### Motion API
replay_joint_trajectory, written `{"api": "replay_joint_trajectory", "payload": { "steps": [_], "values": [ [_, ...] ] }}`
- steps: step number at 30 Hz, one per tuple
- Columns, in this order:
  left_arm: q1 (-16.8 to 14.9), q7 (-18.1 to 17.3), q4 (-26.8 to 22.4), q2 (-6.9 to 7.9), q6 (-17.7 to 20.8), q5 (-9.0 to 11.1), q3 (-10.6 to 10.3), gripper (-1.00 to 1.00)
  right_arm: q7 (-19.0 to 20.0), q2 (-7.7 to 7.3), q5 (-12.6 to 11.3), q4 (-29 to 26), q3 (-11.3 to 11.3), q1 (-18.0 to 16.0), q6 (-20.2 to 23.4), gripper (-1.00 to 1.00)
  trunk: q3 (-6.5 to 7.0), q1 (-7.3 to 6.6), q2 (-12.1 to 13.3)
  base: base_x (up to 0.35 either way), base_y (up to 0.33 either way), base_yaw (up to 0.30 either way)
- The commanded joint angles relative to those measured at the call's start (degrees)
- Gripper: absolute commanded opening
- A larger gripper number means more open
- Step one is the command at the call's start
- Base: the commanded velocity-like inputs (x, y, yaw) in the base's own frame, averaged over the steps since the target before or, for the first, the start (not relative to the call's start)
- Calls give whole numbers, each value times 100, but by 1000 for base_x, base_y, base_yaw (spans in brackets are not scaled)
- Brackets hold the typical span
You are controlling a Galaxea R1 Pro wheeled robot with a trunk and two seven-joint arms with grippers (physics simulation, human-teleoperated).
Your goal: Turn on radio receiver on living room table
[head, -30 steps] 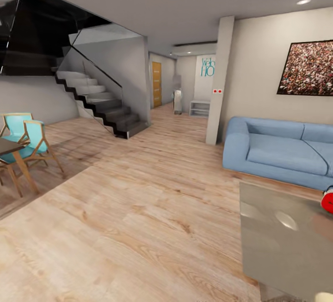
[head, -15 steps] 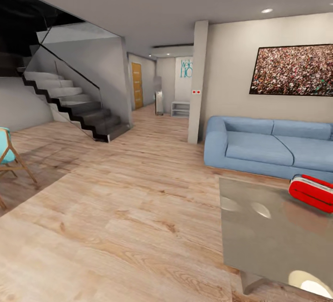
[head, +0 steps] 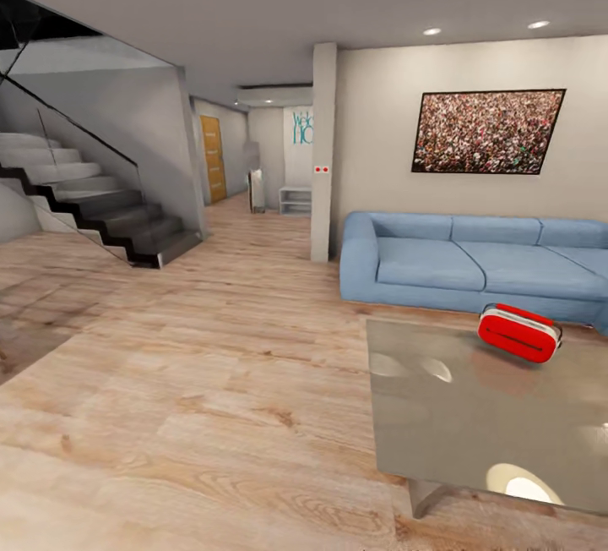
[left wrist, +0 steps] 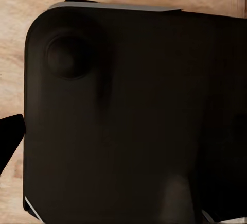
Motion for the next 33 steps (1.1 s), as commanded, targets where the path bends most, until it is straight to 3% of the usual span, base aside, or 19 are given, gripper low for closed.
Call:
{"api": "replay_joint_trajectory", "payload": {
  "steps": [1, 33],
  "values": [
    [0, 2, 1, -4, 0, -1, 0, 100, -1, 0, 0, 0, 0, 0, 0, 100, 3, 0, 0, 0, 0, -275],
    [0, 19, 6, -19, -8, -2, 0, 100, 3, -9, -9, 0, -8, 0, 9, 100, 95, 0, 0, 0, 0, -275]
  ]
}}
